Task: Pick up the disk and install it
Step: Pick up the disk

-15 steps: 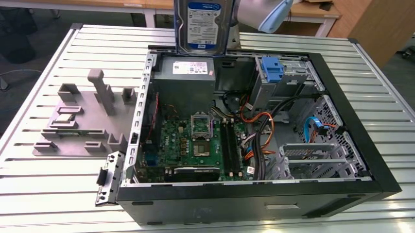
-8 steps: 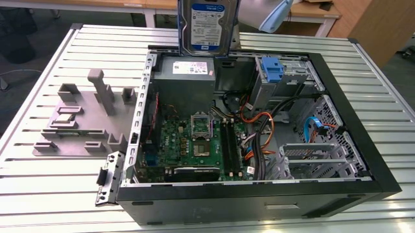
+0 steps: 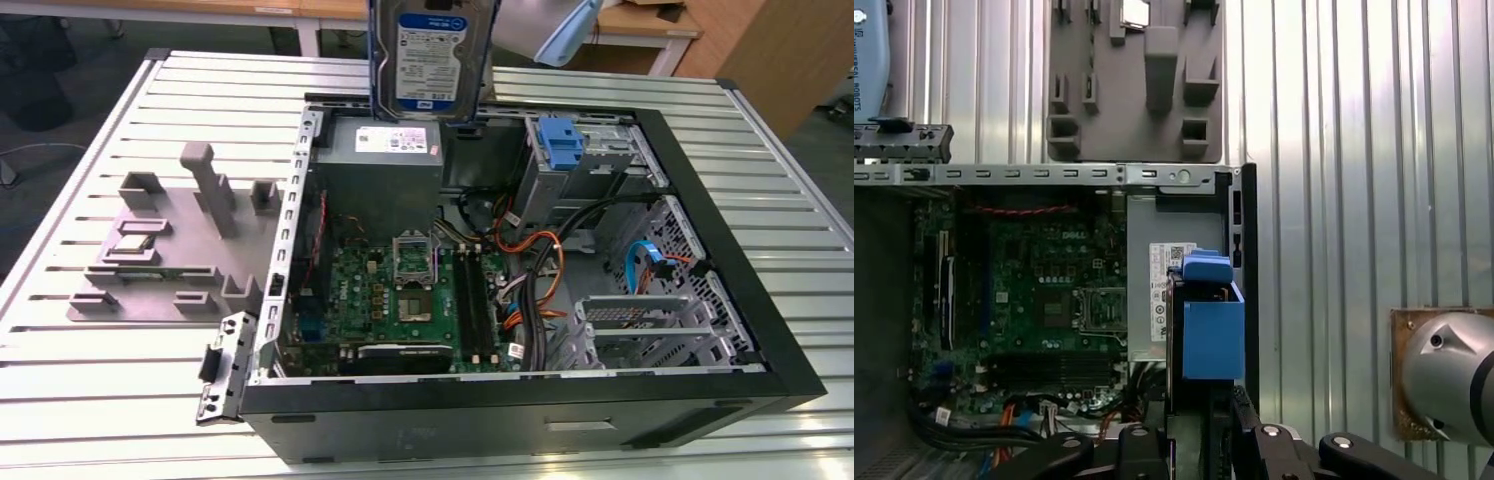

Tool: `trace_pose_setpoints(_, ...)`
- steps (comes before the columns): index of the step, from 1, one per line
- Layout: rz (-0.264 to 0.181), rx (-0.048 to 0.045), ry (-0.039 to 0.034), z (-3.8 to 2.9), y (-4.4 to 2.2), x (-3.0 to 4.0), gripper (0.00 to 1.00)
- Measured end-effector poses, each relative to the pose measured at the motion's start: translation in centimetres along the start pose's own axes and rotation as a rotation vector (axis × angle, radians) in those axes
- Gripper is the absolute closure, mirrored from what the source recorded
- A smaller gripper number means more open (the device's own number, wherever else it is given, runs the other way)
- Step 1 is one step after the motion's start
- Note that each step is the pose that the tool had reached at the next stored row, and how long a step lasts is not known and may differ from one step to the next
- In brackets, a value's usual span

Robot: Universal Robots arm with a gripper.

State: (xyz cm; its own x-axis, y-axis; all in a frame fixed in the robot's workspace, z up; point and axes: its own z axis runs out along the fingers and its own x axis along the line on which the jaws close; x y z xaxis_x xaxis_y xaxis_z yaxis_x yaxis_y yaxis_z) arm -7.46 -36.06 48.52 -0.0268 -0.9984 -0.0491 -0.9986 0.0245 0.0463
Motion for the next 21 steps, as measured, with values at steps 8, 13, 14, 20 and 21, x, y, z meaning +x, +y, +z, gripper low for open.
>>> trace_pose_setpoints(8, 0.000, 0.0000, 0.0000, -0.04, -0.35, 1.37, 0.65)
trace_pose_setpoints(13, 0.000, 0.0000, -0.0001, -0.07, -0.53, 2.32, 0.65)
trace_pose_setpoints(14, 0.000, 0.0000, 0.0000, -0.08, -0.56, 2.49, 0.65)
trace_pose_setpoints(20, 0.000, 0.0000, -0.0001, -0.13, -0.81, 3.58, 0.65)
trace_pose_setpoints(21, 0.000, 0.0000, 0.0000, -0.14, -0.86, 3.76, 0.65)
